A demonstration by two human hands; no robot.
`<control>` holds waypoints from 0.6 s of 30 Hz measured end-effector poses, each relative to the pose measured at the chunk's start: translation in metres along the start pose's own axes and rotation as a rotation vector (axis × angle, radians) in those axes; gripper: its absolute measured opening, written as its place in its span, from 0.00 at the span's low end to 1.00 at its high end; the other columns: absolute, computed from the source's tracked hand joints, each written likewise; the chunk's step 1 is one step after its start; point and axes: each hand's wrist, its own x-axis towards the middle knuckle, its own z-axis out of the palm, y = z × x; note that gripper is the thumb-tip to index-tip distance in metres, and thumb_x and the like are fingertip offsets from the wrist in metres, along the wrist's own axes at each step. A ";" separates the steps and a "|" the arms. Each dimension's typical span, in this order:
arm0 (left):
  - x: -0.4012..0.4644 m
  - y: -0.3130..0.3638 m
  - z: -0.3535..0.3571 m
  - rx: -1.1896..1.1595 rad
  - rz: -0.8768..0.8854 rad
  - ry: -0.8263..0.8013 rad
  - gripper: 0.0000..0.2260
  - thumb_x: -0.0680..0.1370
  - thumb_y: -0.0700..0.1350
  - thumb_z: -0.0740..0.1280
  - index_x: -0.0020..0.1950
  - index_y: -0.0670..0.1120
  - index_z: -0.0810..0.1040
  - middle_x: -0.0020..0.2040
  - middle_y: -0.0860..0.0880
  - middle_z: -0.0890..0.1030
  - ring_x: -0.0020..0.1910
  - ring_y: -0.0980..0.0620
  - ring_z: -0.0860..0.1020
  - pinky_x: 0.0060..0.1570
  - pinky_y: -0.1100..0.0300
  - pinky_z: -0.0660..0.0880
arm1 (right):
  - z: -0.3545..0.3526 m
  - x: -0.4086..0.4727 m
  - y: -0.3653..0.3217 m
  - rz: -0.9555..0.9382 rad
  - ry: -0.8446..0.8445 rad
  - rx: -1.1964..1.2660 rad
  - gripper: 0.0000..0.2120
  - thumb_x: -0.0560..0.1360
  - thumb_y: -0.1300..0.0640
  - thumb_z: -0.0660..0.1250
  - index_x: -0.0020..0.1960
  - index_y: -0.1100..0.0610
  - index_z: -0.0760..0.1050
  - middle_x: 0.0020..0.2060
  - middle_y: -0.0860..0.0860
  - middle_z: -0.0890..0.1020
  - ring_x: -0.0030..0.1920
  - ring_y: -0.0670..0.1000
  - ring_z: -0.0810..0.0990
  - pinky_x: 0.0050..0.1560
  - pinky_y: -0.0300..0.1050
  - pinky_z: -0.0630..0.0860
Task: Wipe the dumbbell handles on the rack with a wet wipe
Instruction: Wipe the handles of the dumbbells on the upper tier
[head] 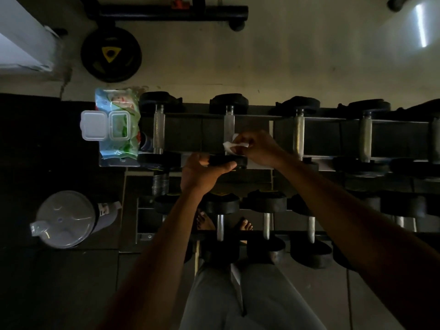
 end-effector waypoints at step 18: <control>-0.004 0.005 -0.006 0.009 0.016 -0.025 0.42 0.54 0.82 0.76 0.58 0.57 0.85 0.53 0.58 0.87 0.53 0.58 0.85 0.53 0.50 0.85 | 0.000 0.007 -0.002 0.086 0.115 0.164 0.11 0.78 0.49 0.72 0.58 0.51 0.81 0.49 0.43 0.82 0.48 0.38 0.80 0.47 0.33 0.73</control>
